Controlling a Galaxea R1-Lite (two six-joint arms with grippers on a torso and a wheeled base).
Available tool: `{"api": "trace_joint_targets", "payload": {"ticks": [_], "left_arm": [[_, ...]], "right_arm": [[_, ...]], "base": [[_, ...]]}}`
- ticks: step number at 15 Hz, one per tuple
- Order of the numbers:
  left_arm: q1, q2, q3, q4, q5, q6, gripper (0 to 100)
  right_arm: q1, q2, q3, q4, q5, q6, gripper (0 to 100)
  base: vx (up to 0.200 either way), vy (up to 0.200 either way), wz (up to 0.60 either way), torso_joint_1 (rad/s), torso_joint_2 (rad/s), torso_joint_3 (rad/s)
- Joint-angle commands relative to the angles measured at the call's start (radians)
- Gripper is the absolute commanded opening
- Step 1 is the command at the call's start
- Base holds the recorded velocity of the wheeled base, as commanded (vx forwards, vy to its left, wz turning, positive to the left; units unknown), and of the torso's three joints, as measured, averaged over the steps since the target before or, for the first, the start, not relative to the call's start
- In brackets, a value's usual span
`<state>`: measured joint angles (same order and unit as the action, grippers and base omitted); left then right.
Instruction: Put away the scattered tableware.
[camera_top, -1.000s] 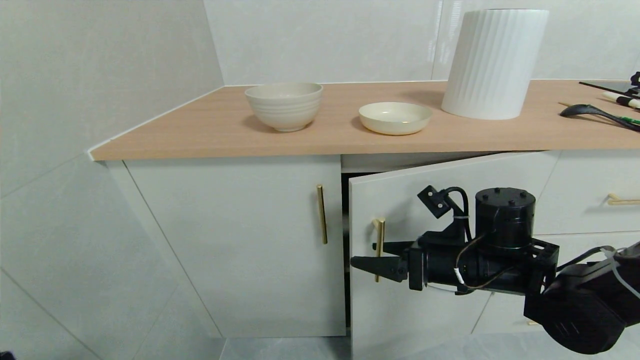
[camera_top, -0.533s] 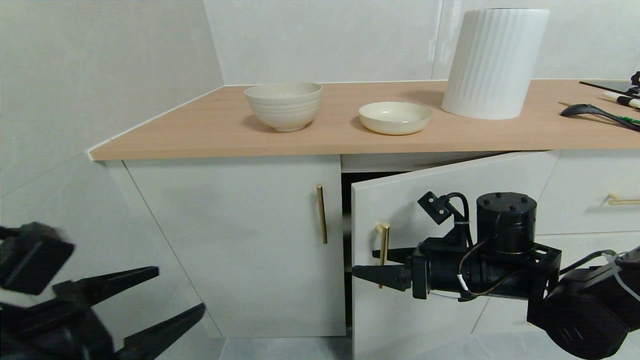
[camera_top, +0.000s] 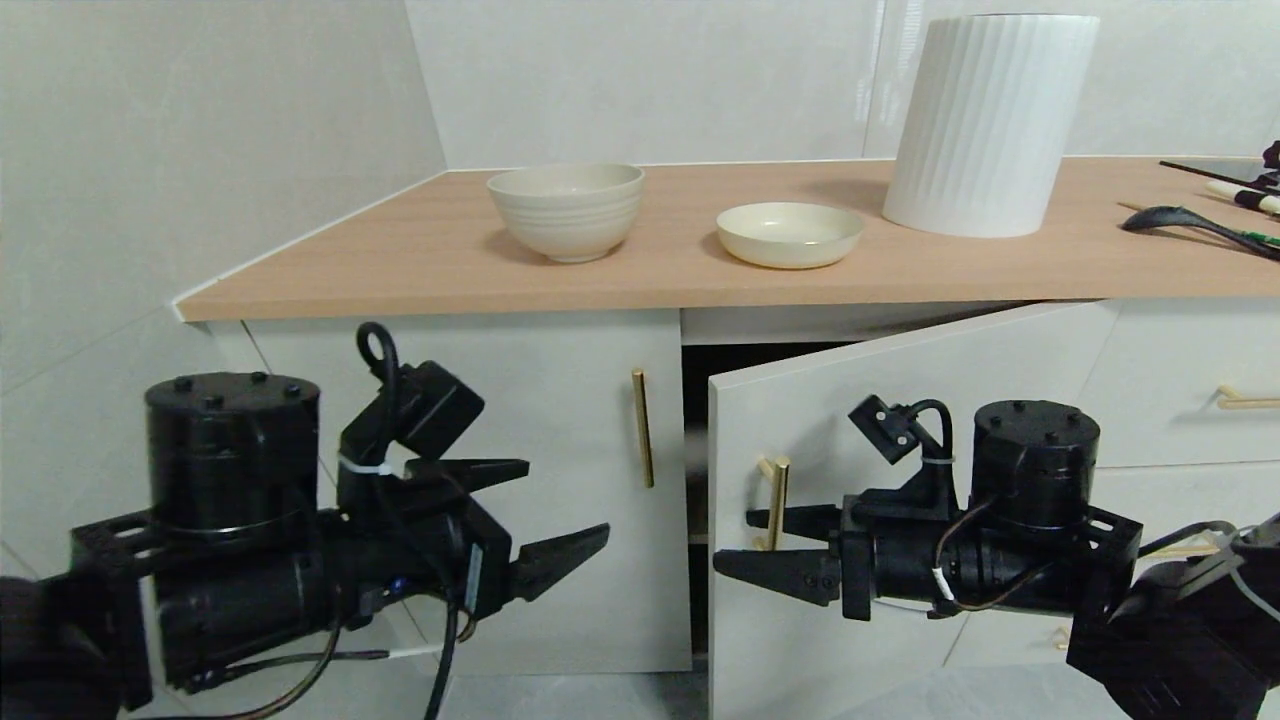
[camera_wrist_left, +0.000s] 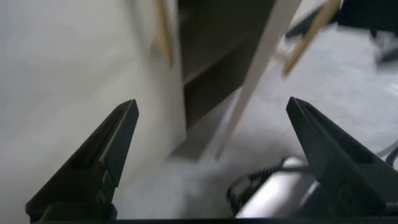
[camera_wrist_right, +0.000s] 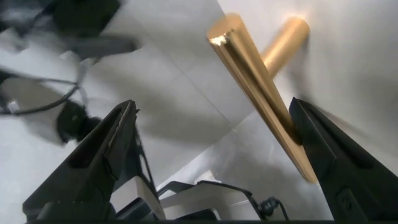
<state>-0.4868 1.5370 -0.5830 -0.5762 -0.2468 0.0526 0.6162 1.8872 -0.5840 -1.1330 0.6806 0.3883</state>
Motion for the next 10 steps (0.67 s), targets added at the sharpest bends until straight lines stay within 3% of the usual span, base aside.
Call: {"api": "trace_joint_targets", "payload": {"ticks": [1, 2, 3, 10], "left_arm": [[-0.026, 0.143, -0.106, -0.004, -0.016, 0.000, 100], [-0.027, 0.173, -0.130, -0.007, -0.028, 0.001, 100], [-0.039, 0.192, -0.144, -0.008, -0.032, 0.000, 0], [-0.068, 0.313, -0.287, 0.019, 0.000, -0.008, 0]], "right_arm": [[-0.004, 0.003, 0.024, -0.022, 0.010, 0.000, 100], [-0.004, 0.003, 0.026, -0.022, 0.010, 0.000, 100], [-0.004, 0.003, 0.026, -0.024, 0.010, 0.000, 100], [-0.021, 0.003, 0.027, -0.024, 0.028, 0.000, 100]], "base": [[0.000, 0.000, 0.00, 0.000, 0.00, 0.000], [0.000, 0.000, 0.00, 0.000, 0.00, 0.000], [0.000, 0.000, 0.00, 0.000, 0.00, 0.000], [0.000, 0.000, 0.00, 0.000, 0.00, 0.000]]}}
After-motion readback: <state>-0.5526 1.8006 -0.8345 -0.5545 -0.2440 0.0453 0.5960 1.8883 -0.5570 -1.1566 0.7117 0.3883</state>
